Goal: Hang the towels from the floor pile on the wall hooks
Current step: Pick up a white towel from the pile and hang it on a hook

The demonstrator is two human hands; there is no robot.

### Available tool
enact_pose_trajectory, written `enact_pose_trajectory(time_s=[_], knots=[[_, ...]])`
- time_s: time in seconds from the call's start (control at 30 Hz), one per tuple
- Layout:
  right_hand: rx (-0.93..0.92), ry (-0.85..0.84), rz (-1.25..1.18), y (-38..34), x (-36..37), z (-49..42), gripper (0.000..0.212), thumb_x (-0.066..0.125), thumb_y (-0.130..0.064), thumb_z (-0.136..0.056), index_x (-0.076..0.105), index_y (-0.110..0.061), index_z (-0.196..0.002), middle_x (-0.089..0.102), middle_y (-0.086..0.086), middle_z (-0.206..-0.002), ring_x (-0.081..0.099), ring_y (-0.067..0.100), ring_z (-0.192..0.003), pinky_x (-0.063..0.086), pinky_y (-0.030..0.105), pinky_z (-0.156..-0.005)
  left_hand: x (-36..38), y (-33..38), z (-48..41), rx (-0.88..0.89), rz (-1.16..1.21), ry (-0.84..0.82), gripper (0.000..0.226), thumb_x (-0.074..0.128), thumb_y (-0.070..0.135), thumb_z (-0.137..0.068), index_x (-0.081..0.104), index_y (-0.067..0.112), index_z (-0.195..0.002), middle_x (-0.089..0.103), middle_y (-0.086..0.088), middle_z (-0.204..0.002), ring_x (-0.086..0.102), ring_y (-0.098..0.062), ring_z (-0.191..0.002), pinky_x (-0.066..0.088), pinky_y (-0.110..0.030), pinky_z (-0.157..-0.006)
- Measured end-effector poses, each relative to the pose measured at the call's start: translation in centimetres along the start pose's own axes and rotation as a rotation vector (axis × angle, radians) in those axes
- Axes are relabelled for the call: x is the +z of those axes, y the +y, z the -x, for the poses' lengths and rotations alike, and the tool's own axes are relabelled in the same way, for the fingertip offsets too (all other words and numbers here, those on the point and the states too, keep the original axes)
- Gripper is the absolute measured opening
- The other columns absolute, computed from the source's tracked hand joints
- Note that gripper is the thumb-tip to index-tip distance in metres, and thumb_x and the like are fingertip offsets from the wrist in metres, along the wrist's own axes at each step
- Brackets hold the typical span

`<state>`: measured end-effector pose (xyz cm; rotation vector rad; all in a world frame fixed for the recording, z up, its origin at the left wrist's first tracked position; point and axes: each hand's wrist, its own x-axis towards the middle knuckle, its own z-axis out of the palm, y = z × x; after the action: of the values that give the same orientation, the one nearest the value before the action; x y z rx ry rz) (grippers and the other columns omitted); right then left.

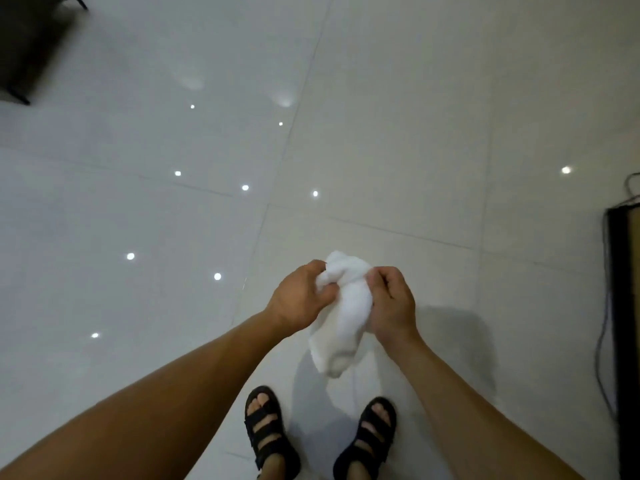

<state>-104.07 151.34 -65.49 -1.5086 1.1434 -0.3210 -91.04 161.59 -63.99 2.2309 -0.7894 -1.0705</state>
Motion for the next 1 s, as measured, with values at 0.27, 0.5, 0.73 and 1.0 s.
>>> enact_pose_trajectory(time_s=[0.27, 0.5, 0.73, 1.0], knots=[[-0.162, 0.191, 0.244, -16.2, -15.7, 5.5, 0.025, 0.042, -0.044, -0.099, 0.051, -0.026, -0.084, 0.056, -0.011, -0.078, 0.056, 0.019, -0.080, 0.041, 0.032, -0.068, -7.5, 22.2, 9.2, 0.249, -0.029, 0.038, 0.037, 0.039, 0.050, -0.097, 0.045, 0.028, -0.069, 0.055, 0.009, -0.069, 0.052, -0.007, -0.065, 0.035, -0.020, -0.057], [-0.393, 0.091, -0.002, -26.0, -24.7, 12.4, 0.058, 0.056, -0.079, -0.069, 0.051, -0.051, -0.119, 0.046, -0.032, -0.117, 0.052, -0.010, -0.108, 0.042, 0.009, -0.084, -7.9, 38.2, 15.1, 0.161, 0.416, 0.036, 0.036, 0.045, 0.037, -0.096, 0.065, 0.007, -0.092, 0.068, -0.009, -0.090, 0.066, -0.025, -0.082, 0.054, -0.034, -0.070], [-0.327, 0.080, 0.014, -29.9, -31.6, 16.9, 0.037, 0.072, -0.057, -0.076, 0.056, -0.040, -0.105, 0.066, -0.021, -0.099, 0.065, 0.005, -0.093, 0.055, 0.029, -0.082, -9.0, 45.7, 19.7, 0.367, 0.442, -0.143, 0.020, 0.050, 0.027, -0.096, 0.058, 0.010, -0.089, 0.061, -0.009, -0.085, 0.059, -0.024, -0.075, 0.050, -0.032, -0.062], [-0.237, 0.432, 0.042, -32.1, -37.9, 22.0, 0.014, 0.058, -0.029, -0.092, 0.069, -0.022, -0.085, 0.072, -0.002, -0.073, 0.068, 0.019, -0.078, 0.054, 0.038, -0.077, -11.0, 50.7, 23.2, 0.569, 0.280, 0.009, 0.024, 0.050, 0.040, -0.095, 0.059, 0.021, -0.083, 0.060, 0.000, -0.081, 0.055, -0.014, -0.071, 0.041, -0.026, -0.057]])
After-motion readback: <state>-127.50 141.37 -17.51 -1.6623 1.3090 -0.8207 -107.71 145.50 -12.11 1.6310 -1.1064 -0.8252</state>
